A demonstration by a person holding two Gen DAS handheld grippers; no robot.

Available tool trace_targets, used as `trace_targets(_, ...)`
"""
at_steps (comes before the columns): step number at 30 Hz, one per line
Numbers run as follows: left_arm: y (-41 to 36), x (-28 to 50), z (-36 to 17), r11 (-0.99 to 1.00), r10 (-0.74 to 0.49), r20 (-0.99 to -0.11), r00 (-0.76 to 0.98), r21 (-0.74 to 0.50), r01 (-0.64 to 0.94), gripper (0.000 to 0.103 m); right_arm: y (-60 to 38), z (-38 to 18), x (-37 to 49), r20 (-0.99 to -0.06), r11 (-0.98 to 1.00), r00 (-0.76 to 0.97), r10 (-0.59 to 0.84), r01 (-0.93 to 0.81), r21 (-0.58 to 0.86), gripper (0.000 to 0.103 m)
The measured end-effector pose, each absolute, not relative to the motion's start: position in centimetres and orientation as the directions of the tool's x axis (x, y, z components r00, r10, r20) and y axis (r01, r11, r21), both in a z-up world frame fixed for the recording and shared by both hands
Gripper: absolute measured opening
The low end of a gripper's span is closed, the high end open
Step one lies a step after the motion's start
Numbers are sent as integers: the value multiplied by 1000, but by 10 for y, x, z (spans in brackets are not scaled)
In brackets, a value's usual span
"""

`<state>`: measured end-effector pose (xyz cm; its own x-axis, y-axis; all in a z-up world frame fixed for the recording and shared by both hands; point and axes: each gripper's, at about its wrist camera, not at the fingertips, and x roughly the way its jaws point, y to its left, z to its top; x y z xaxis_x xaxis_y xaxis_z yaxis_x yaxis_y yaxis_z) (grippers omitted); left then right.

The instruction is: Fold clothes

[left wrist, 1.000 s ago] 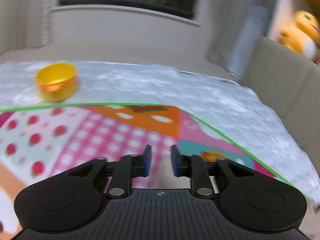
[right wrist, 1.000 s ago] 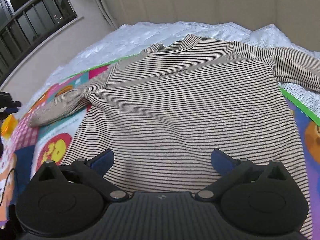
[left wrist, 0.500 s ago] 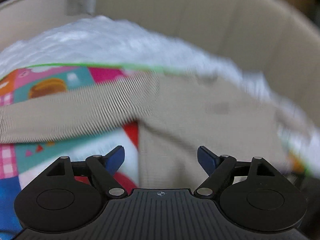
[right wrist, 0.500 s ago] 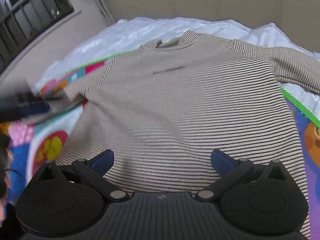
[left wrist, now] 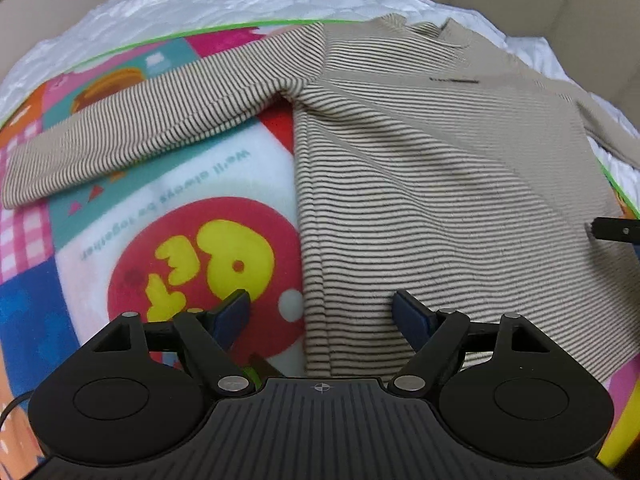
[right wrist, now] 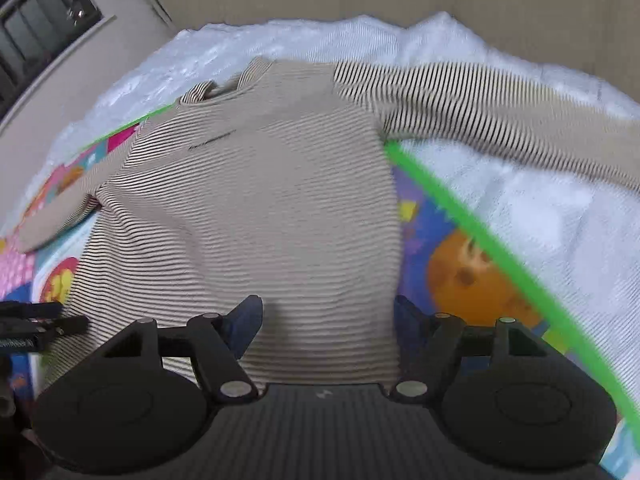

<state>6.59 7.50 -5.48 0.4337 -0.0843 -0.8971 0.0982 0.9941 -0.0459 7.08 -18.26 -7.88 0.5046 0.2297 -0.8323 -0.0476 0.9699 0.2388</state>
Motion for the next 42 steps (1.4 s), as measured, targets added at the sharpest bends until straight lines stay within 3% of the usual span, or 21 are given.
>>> trace_targets(1,74,64,-56,994,-84,-899,429,-43,104,72,-177,-79,69,-835,974,505,218,-65,215,66)
trace_targets(2,73,63,-55,993,-86,-901,425,-43,108,68,-171,-80,68,-839,979,505,204,-86,186,53)
trace_targets(5,76,57,-53,993,-102,-914,393,-67,102,48,-159,-78,59,-849,978,488,204,-141,154,32)
trace_targets(7,80,51,-52,992,-115,-925,361,-87,93,36,-156,-77,54,-859,976,470,204,-164,142,28)
trace_targets(10,81,40,-51,991,-127,-936,328,-104,85,26,-151,-76,42,-874,974,447,188,-199,108,25)
trace_targets(20,84,16,-46,989,-140,-959,247,-123,84,26,-158,-70,15,-909,970,375,181,-221,102,23)
trace_targets(23,88,16,-33,988,-148,-942,300,-131,76,31,-167,-63,17,-900,972,390,195,-201,124,23)
trace_targets(25,94,18,-21,986,-165,-918,362,-156,55,51,-182,-52,19,-870,973,442,219,-166,160,28)
trace_targets(28,100,27,-5,975,-202,-858,472,-222,13,68,-215,-33,23,-801,971,552,233,-88,222,56)
trace_targets(31,96,44,0,950,-251,-792,557,-311,-13,82,-271,-21,37,-734,954,657,170,78,291,57)
trace_targets(34,85,59,-8,929,-290,-743,604,-370,-9,89,-329,-23,50,-682,912,730,50,245,329,57)
trace_targets(39,85,68,-29,909,-344,-723,599,-415,22,94,-385,-38,71,-636,931,754,-167,333,150,56)
trace_targets(42,84,72,-37,900,-362,-723,589,-435,19,95,-414,-54,82,-639,918,737,-221,378,119,47)
